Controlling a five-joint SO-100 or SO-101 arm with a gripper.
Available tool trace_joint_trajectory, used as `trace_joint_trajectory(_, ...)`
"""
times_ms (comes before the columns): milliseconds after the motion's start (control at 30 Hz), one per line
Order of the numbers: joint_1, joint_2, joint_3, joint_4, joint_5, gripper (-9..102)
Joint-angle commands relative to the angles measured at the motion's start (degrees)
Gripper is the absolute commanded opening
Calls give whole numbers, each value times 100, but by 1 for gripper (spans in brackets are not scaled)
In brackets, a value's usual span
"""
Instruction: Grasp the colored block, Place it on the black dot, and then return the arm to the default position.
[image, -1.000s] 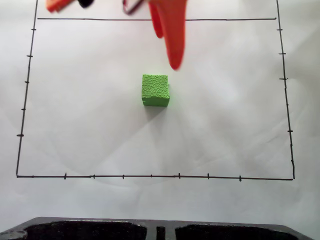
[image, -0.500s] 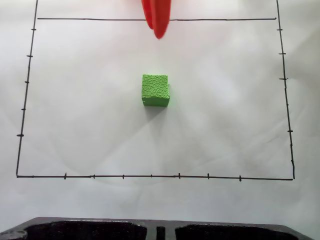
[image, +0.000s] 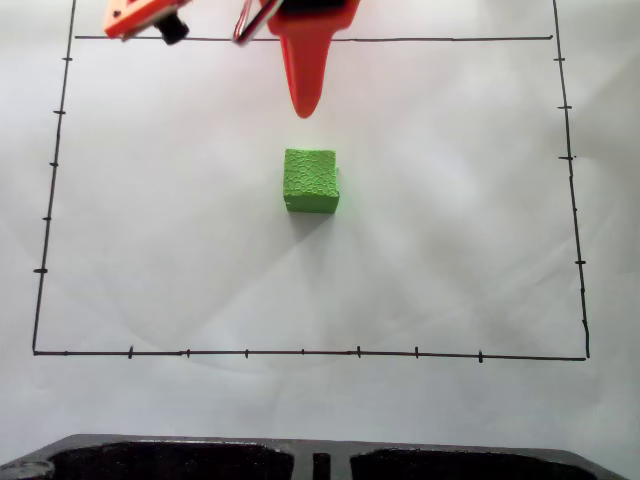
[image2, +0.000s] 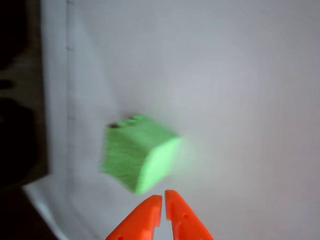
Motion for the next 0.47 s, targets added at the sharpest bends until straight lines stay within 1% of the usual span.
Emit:
trace_joint_trajectory(0,9,79,-18,-62,44,0)
trace_joint_trajectory(167,18,79,-18,-62,62,0)
trace_joint_trajectory(300,237,79,-18,-53,343,0)
trace_joint_trajectory(433,53,79,-18,-62,105,0)
